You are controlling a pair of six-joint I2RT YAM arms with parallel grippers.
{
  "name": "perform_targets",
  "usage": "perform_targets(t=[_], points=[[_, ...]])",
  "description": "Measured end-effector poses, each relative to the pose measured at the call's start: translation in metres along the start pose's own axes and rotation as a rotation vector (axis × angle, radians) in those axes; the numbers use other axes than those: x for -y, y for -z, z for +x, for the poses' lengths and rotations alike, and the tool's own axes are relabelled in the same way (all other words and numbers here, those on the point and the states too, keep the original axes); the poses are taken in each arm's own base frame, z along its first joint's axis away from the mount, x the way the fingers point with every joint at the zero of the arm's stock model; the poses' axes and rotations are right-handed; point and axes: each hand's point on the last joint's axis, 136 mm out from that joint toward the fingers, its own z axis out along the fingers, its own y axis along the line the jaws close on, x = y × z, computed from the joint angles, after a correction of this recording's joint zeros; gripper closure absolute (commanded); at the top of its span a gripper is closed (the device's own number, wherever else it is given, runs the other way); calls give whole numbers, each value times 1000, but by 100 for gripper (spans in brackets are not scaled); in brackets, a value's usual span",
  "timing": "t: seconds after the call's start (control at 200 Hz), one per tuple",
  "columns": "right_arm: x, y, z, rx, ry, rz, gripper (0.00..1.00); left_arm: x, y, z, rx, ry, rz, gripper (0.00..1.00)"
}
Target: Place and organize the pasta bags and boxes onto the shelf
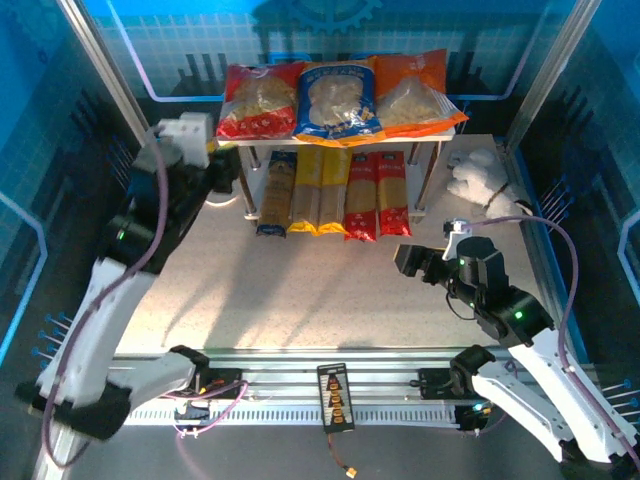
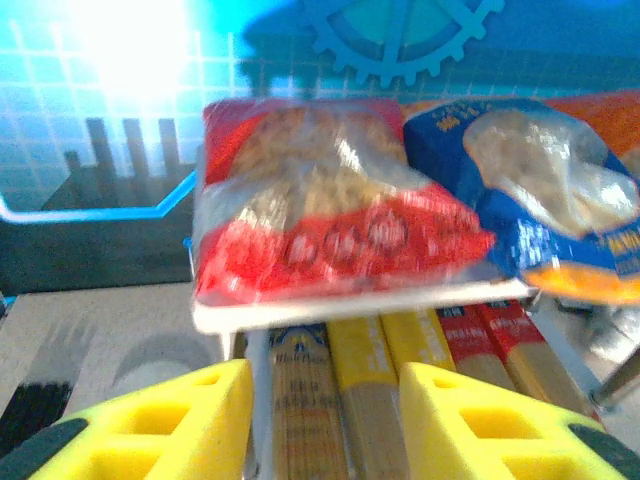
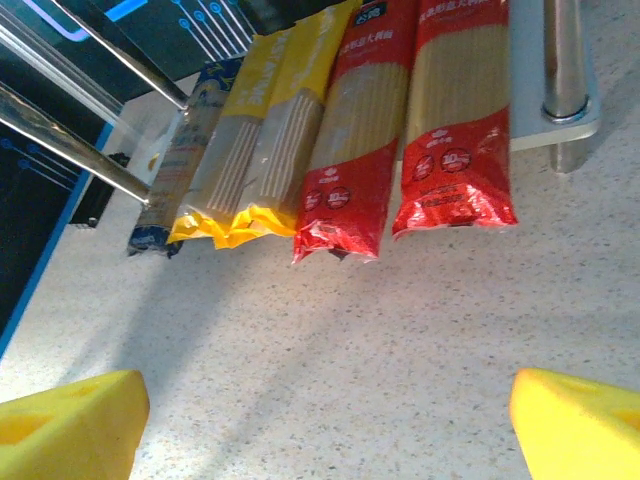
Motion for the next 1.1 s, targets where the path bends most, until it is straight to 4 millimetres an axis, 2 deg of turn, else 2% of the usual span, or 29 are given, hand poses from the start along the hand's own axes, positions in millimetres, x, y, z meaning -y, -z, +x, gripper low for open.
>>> perform_targets(t=[0.085, 0.165, 0.175, 0.185, 0.19, 0.195, 0.205, 0.22, 0.35, 0.44, 0.54, 0.64, 0.735, 0.901, 1.016, 1.101], points=[[3, 3, -5, 6, 28, 29, 6, -11, 27, 27, 3, 35, -5, 54], [6, 5, -8, 8, 56, 59, 5, -20, 37, 60, -29, 67, -21, 46], [6, 5, -9, 9, 59, 62, 5, -21, 37, 66, -38, 69, -24, 41], [7, 6, -9, 7, 63, 65, 5, -22, 38, 71, -45, 69, -26, 29], [7, 6, -9, 6, 65, 67, 5, -23, 38, 73, -47, 72, -27, 16], [7, 6, -9, 6, 66, 69, 5, -23, 38, 75, -51, 76, -28, 8], [8, 6, -9, 5, 68, 73, 5, -25, 38, 81, -62, 81, -32, 2], [8, 7, -9, 3, 73, 78, 5, -26, 38, 89, -77, 77, -37, 1], [9, 8, -13, 1, 97, 93, 5, -39, 40, 158, -195, 109, -73, 1], [9, 9, -10, -12, 105, 94, 5, -47, 44, 187, -230, 121, -97, 1], [12, 8, -5, -21, 107, 97, 5, -57, 45, 199, -220, 127, -143, 1], [15, 5, 0, -38, 108, 104, 5, -70, 36, 207, -193, 127, -214, 1], [15, 4, 2, -47, 109, 105, 5, -79, 17, 223, -173, 100, -268, 0], [16, 4, 3, -48, 110, 106, 5, -91, -23, 272, -165, -20, -323, 0], [19, 8, 4, -48, 117, 115, 4, -110, -37, 300, -147, -74, -369, 1], [21, 11, 5, -44, 118, 121, 4, -130, -43, 307, -132, -69, -421, 1]])
